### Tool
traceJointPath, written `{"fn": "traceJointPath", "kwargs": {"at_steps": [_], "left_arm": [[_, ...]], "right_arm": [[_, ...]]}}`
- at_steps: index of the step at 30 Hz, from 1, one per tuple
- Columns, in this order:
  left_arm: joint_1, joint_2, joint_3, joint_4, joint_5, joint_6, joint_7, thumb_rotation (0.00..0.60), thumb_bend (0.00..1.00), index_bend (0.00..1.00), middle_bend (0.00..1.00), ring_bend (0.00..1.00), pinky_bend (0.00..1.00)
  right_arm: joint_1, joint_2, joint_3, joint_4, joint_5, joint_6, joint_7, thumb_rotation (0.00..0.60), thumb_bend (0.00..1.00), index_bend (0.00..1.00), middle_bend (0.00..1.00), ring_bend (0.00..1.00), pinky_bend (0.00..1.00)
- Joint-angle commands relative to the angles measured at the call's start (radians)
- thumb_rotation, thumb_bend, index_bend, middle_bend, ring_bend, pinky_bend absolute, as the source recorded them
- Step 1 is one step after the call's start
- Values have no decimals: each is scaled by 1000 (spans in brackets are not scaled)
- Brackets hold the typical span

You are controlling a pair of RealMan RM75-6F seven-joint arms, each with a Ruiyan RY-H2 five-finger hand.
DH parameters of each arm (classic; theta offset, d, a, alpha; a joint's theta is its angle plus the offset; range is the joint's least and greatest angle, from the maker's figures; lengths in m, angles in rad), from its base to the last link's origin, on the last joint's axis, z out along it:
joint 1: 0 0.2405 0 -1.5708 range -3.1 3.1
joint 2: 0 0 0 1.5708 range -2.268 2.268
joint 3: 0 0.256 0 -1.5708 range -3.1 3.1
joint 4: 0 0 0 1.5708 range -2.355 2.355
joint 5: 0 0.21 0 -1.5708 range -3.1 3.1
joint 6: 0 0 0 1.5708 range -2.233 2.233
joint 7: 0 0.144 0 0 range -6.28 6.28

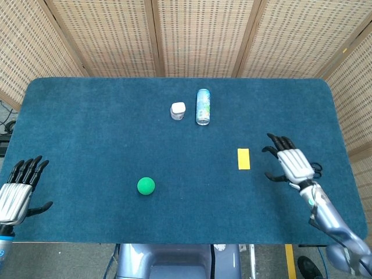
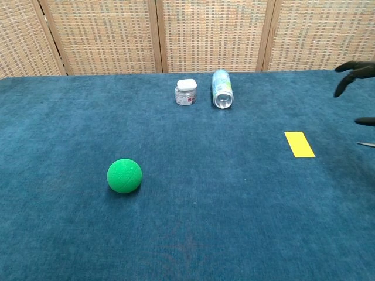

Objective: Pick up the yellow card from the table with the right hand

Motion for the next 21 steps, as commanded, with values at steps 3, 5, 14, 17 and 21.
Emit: {"fn": "traceJointPath", "kwargs": {"at_steps": [3,5,14,17,21], "left_arm": [[-3,-5,-3,8,-2,-1,25,600,10,22,0,0,0],[-3,-7,-3,8,-3,-1,29,600,10,22,0,0,0],[-9,-1,-2,-3,-9,-16,23,600,10,22,0,0,0],[-11,0,-2,-3,-9,-19,23,600,10,22,0,0,0],[-11,0,-2,-6,-12,-19,21,600,9,21,0,0,0]], "right_arm": [[118,-79,32,118,91,-146,-9,600,407,299,0,0,4],[145,-97,36,150,117,-188,-15,600,414,299,0,0,4],[223,-194,23,276,190,-256,-101,600,440,309,0,0,4],[245,-232,12,319,209,-278,-129,600,440,309,0,0,4],[260,-275,5,358,236,-287,-157,600,440,309,0,0,4]]}}
